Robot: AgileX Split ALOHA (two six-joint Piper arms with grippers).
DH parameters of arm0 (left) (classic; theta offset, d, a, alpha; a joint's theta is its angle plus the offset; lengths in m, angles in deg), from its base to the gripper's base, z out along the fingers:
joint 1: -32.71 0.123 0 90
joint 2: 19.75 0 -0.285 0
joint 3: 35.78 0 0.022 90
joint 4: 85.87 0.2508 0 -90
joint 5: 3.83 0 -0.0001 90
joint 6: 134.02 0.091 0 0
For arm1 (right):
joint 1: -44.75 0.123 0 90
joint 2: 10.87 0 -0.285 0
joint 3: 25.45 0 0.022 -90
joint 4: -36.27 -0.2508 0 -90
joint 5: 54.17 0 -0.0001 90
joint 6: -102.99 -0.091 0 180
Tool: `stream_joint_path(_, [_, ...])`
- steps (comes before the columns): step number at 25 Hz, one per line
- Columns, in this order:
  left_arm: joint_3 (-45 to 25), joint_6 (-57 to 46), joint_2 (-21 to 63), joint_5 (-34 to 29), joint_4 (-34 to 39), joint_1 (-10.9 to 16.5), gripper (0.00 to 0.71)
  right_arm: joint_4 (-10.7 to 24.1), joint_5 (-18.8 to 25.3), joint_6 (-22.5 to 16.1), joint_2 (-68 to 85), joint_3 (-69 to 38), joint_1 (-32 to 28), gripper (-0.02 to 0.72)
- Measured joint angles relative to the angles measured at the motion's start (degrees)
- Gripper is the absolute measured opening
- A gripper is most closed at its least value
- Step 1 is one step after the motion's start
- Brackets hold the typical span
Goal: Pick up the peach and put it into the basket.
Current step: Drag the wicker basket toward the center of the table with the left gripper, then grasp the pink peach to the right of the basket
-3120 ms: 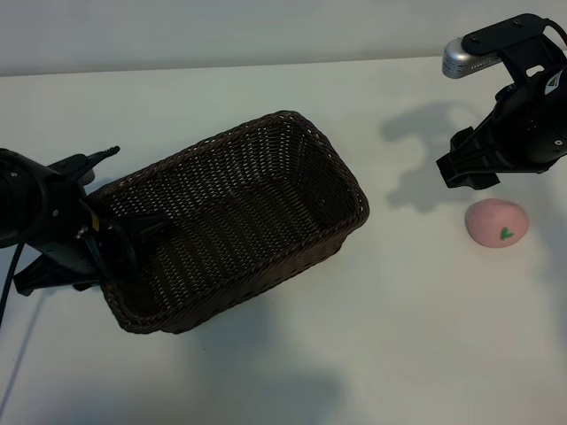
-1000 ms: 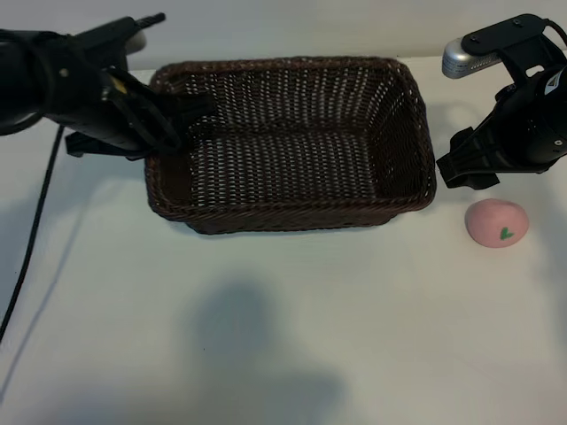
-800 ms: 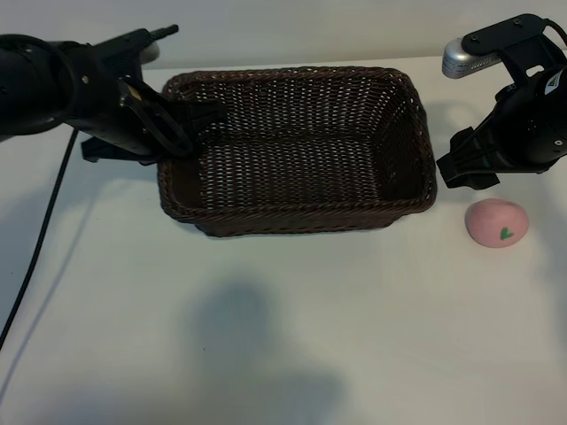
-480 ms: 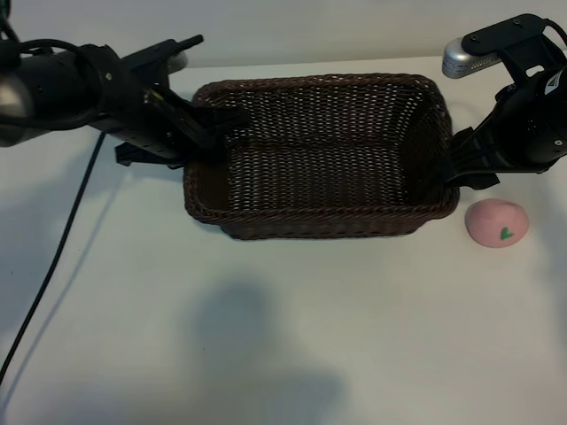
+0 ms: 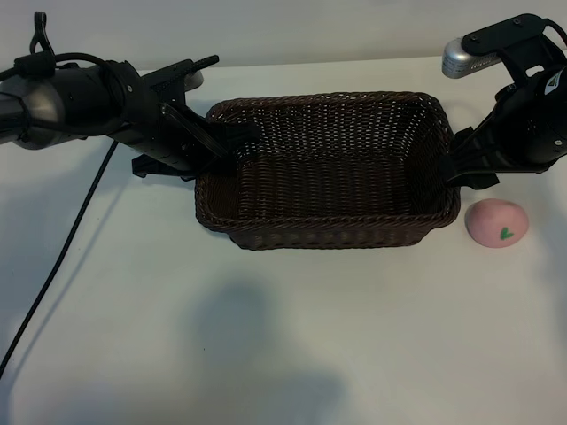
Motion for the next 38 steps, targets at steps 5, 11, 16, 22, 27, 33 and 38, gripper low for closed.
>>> stream_joint_path(5, [0.22, 0.0, -0.29, 0.3, -0.29, 0.0, 0.157, 0.0, 0.0, 0.0, 0.0, 0.0, 0.0, 0.595])
stream_joint_path(11, [0.24, 0.0, -0.29, 0.42, -0.55, 0.0, 0.193, 0.0, 0.0, 0.0, 0.0, 0.0, 0.0, 0.595])
stream_joint_path(16, [0.29, -0.05, -0.23, 0.2, -0.67, 0.13, 0.511, 0.0, 0.0, 0.0, 0.0, 0.0, 0.0, 0.595])
stream_joint_path(22, [0.29, -0.11, 4.06, -2.06, 0.71, 0.13, 0.699, 0.0, 0.0, 0.0, 0.0, 0.0, 0.0, 0.595])
stream_joint_path(27, [0.29, -0.23, 10.07, -5.34, 2.94, 0.13, 0.667, 0.0, 0.0, 0.0, 0.0, 0.0, 0.0, 0.595])
stream_joint_path(33, [0.29, -0.28, 19.25, -6.5, 9.0, 0.13, 0.642, 0.0, 0.0, 0.0, 0.0, 0.0, 0.0, 0.595])
stream_joint_path(38, [0.29, -3.69, 26.68, -9.45, 17.82, 0.13, 0.63, 0.0, 0.7, 0.0, 0.0, 0.0, 0.0, 0.595])
